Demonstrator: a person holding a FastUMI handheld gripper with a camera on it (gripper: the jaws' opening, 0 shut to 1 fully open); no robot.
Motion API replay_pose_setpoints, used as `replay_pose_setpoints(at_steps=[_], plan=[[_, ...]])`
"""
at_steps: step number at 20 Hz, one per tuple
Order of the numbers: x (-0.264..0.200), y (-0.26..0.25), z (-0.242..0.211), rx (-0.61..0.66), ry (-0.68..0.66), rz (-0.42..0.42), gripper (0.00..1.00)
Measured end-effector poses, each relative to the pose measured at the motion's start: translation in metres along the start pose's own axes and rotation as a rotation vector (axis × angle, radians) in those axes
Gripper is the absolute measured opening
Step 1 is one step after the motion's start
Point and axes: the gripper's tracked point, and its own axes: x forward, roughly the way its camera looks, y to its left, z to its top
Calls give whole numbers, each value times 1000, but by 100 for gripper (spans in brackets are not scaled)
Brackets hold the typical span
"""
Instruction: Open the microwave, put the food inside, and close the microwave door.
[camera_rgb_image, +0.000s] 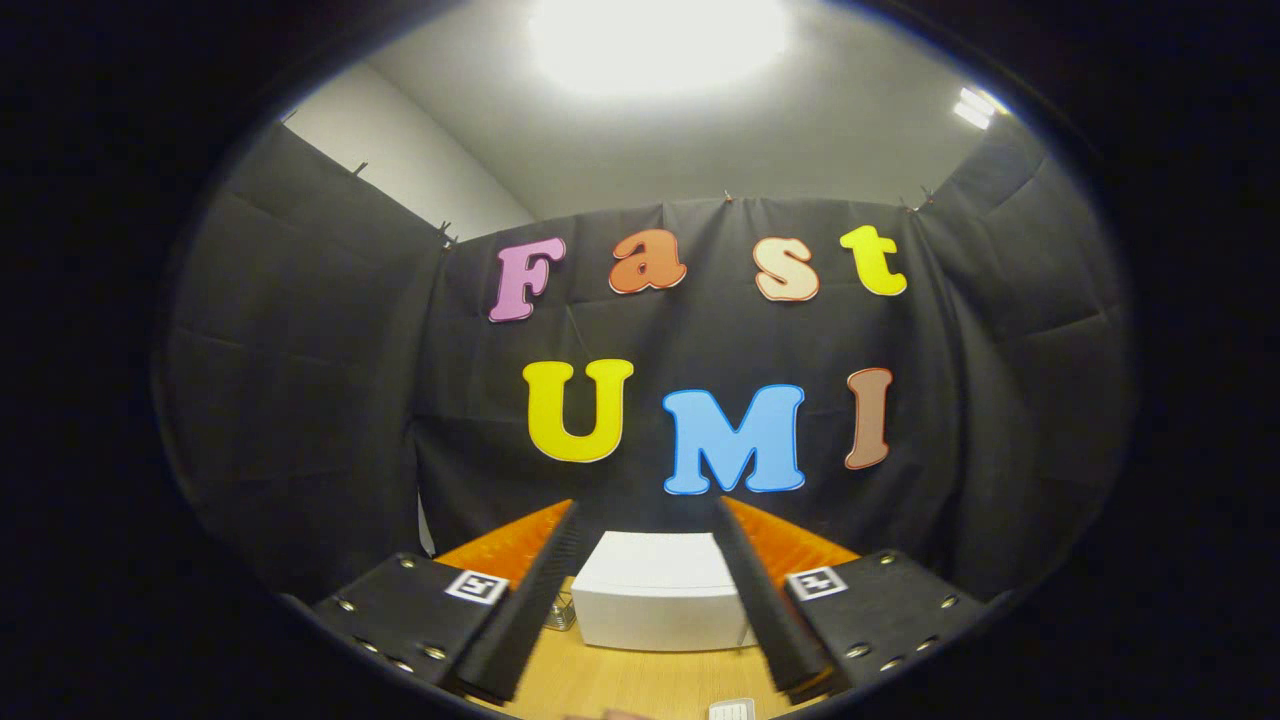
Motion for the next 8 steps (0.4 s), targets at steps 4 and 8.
replay_pose_setpoints(at_steps=[4,8], plan=[[1,3,-8,20,17,2,97],[1,3,-7,24,17,-2,96]])
